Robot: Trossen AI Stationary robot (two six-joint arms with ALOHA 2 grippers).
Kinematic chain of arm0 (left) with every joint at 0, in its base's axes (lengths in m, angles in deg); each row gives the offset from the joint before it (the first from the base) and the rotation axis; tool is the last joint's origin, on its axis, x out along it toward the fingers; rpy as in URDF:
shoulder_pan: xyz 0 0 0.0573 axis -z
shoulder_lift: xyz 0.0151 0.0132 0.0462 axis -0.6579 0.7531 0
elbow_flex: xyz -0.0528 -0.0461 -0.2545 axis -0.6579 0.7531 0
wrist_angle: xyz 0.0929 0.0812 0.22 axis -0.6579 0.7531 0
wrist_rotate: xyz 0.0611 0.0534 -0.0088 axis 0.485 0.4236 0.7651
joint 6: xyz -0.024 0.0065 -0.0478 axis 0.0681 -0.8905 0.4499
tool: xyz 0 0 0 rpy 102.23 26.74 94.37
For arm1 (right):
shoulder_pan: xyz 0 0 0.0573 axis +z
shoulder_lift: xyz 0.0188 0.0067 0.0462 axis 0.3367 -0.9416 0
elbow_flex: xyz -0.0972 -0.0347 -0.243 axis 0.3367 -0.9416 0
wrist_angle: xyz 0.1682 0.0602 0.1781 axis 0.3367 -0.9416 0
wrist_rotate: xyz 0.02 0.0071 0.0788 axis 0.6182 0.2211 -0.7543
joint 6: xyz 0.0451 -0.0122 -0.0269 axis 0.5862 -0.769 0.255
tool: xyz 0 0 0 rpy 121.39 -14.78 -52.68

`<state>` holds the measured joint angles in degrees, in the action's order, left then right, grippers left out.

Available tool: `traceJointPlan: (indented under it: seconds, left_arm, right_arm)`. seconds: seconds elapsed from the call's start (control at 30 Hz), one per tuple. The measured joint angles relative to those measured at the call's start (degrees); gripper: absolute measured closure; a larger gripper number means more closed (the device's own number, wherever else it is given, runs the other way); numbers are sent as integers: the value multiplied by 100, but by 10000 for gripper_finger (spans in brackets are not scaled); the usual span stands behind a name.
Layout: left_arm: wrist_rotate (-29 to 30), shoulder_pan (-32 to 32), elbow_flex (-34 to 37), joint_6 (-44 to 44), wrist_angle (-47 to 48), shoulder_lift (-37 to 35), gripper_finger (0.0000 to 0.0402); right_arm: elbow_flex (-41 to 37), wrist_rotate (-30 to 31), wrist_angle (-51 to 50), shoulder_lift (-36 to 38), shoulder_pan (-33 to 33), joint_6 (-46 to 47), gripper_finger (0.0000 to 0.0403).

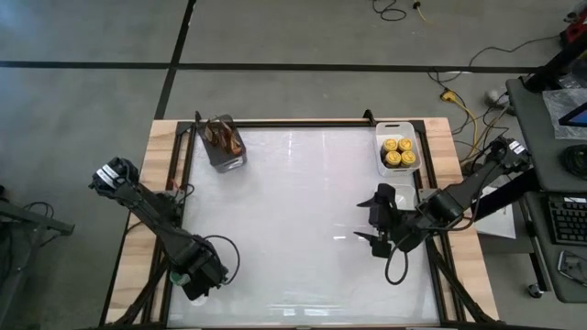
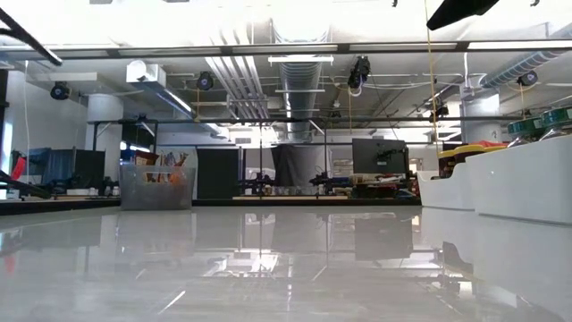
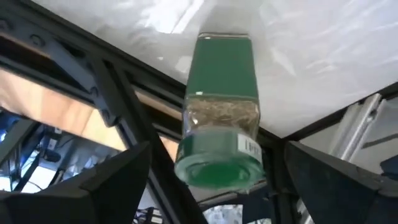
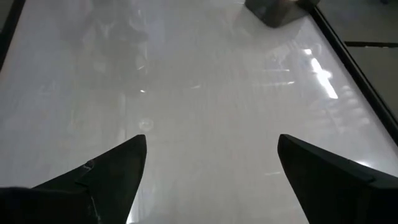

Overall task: Sort spices by type
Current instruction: Put the green seasoning bottle into the bottom white bin

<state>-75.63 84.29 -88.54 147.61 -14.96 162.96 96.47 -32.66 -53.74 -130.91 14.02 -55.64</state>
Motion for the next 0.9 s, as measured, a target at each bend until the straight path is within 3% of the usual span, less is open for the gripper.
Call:
traceJointPlan:
  seconds: [0.27,0.7,0.8,0.9]
  left_arm:
    - [-56,120,245,113,-241,0,59]
    - [-61,134,328,62,-310,37,209]
    - [-27,123,155,94,-266,37,213]
    - [373,6,-212,257,-30,35,213]
  right_arm:
    - [0,0,10,0,0,65,49]
    - [0,0,12,0,0,192,51]
    - [0,1,15,3,0,185,51]
    - [29,5,34,7,-11,163,51]
